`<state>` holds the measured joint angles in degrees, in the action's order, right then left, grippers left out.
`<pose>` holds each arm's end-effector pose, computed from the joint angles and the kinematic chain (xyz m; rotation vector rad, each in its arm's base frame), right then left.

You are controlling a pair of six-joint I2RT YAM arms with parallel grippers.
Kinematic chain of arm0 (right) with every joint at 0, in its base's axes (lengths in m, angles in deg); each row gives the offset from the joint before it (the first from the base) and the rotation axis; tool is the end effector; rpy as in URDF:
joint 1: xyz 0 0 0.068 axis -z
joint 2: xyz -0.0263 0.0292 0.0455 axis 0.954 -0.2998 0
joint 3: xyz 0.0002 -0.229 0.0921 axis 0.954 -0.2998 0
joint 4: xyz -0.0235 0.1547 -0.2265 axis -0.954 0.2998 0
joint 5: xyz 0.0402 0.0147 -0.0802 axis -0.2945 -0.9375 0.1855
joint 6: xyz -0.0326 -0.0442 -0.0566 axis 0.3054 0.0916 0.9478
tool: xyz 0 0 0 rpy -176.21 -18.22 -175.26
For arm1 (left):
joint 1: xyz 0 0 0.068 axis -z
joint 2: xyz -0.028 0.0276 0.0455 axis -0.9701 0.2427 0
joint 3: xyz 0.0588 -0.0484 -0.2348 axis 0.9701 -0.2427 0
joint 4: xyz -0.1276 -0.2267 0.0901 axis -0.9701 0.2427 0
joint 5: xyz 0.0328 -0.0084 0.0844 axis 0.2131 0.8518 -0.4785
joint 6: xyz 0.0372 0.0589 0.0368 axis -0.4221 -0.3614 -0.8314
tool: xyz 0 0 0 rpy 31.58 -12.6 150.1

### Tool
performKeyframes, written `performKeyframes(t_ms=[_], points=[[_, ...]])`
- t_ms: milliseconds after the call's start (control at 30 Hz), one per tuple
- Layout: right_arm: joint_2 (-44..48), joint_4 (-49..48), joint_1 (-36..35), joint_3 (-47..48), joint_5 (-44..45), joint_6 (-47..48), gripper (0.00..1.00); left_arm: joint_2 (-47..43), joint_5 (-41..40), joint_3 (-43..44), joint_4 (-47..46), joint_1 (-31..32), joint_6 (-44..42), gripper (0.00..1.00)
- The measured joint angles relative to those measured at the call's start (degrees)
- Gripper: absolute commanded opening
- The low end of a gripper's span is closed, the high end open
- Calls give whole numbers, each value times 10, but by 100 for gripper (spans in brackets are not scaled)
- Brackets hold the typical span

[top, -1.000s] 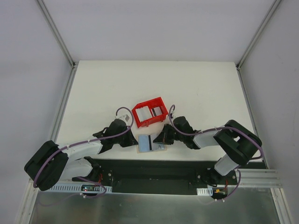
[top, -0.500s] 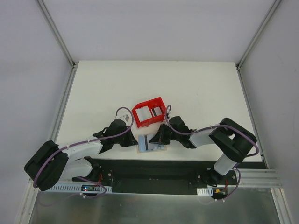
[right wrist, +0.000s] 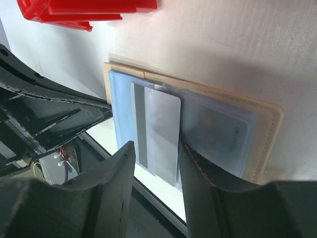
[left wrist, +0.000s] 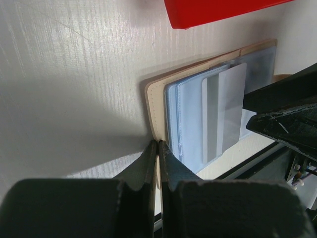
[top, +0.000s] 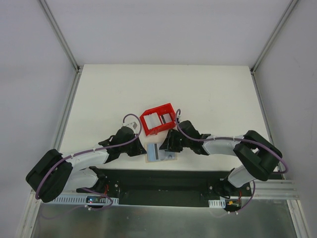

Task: Put the credit cards into the card holder
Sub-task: Insert the credit card into the card slot.

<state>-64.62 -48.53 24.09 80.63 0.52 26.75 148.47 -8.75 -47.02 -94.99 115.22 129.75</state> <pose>0.1991 0.2506 0.0891 -0.3572 2.3923 1.0736 0.1875 -0.1686 0.0883 -0.0673 2.4401 -0.9510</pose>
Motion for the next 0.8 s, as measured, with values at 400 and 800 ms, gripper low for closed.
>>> performKeyframes(t_ms=[400,800], points=[[-35,37,-27,46,-6,25,36,4,1,0,-7,0,0,0],[-56,85,-42,85,-2,52,29,4,1,0,-7,0,0,0]])
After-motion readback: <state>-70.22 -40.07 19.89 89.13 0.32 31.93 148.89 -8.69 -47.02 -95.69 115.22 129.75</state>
